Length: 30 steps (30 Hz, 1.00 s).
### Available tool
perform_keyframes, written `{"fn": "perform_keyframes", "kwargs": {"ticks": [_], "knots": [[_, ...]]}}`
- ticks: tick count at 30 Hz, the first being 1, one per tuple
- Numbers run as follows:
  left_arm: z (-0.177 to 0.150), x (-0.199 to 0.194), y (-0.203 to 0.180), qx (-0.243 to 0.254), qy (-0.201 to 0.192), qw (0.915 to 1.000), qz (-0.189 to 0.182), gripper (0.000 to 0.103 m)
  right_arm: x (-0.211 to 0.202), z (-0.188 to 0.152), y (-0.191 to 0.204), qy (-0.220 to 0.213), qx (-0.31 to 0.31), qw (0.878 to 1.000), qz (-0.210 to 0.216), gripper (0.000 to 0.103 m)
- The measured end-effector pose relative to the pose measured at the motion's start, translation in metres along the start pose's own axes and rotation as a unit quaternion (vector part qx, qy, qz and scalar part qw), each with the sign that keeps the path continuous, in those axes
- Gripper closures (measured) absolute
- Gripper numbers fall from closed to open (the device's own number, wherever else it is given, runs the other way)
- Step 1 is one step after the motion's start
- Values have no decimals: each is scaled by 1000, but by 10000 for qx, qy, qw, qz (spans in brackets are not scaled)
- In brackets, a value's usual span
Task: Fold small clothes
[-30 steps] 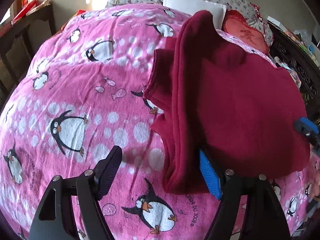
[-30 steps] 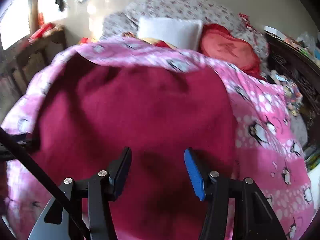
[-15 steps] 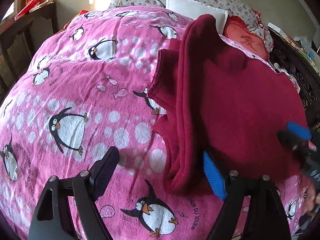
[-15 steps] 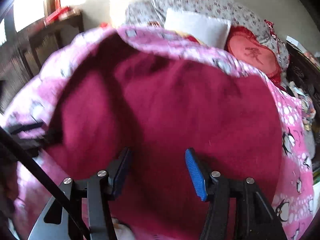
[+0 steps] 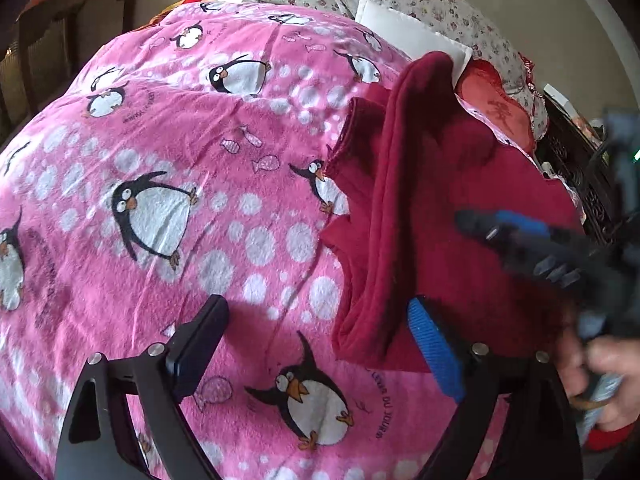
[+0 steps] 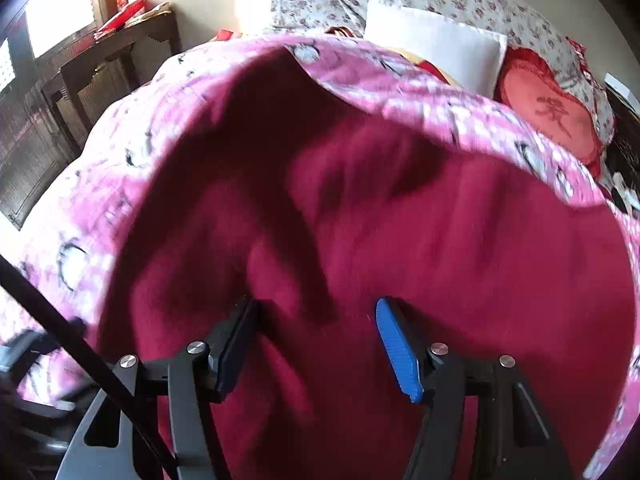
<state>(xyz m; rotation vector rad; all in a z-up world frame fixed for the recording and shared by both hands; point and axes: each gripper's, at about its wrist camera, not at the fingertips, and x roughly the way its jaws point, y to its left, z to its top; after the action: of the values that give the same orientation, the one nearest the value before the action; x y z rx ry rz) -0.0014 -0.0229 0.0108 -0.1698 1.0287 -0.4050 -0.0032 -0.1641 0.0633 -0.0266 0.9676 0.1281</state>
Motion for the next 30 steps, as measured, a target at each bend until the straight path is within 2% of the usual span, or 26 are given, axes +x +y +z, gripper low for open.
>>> {"fn": "perform_keyframes", "kwargs": {"ticks": [3,5,7,10,12,16,18,19,20,21,22,23,24,26,30], "knots": [[1,1,5,-127,-60,9998,-146,11,-26,25,7,-418,81,9989,196,30],[2,1,7,-193,-82,9994,-265,9,-31,42,16,-536,65,9982,250,15],[2,3,10,-296,-101,9985,-441,2,-25,59,25,-548,128,9979,312,9],[-2,3,16,-383,-215,9978,-493,0,2,83,44,-157,104,9996,217,9],[-3,6,11,-259,-251,9986,-399,0,18,92,54,-12,65,9999,94,9],[1,14,2,-56,-317,9992,-247,0,57,96,68,571,-235,9978,-257,8],[1,17,-3,42,-352,9989,-293,0,67,92,73,520,-431,9964,-514,10],[2,18,-4,85,-362,9986,-377,0,65,90,73,425,-456,9963,-589,21],[3,19,-6,145,-349,9979,-529,1,60,87,72,277,-461,9962,-687,40],[4,18,-7,179,-336,9967,-711,18,51,85,71,131,-492,9964,-681,52],[4,17,-6,162,-341,9952,-906,54,43,83,67,52,-527,9970,-560,74],[5,18,-6,100,-223,9906,-1344,71,33,82,62,17,-509,9976,-462,80],[5,19,-4,-41,-54,9844,-1760,78,22,80,55,-52,-440,9985,-323,81],[4,9,-6,-92,-169,9828,-1835,81,-5,76,42,-252,-355,9990,-42,83],[-1,-25,-38,382,-385,9790,-1963,82,-61,65,11,-700,-236,9971,155,85]]}}
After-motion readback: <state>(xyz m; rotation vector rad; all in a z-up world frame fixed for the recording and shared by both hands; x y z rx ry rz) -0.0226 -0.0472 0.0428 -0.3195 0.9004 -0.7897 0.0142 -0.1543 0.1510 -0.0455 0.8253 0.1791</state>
